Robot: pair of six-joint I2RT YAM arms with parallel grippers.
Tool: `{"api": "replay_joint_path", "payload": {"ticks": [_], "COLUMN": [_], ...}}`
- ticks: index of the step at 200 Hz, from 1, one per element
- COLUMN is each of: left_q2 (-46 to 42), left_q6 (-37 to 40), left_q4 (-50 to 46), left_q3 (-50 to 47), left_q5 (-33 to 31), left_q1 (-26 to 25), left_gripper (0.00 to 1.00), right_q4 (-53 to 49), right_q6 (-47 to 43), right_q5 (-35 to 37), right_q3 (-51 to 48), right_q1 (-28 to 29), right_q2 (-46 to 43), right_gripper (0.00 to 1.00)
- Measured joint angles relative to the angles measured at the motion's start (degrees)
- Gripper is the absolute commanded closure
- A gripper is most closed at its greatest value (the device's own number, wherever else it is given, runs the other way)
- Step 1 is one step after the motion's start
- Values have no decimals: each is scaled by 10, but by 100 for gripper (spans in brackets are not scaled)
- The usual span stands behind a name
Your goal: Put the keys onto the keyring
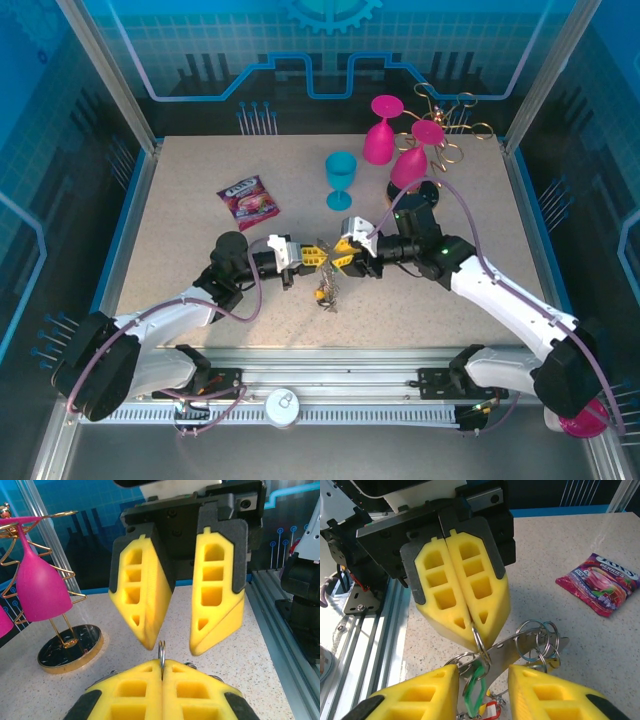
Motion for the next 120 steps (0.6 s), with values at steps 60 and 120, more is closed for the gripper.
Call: {"api": "replay_joint_path", "payload": {"ticks": [60, 120], "left_q2": [0, 0], "left_q6": [0, 16], "left_q4": [0, -22], "left_q3": [0, 3], "left_q5": [2, -3], "left_q1": [0, 0], "left_gripper": [100, 74], "right_q4": [28, -5], "right_q6": [11, -9], "right_q5": [-21, -16], "right_q3": [0, 15], "right_q1": [6, 7], "right_q2": [24, 30], "right_gripper": [92, 100]}}
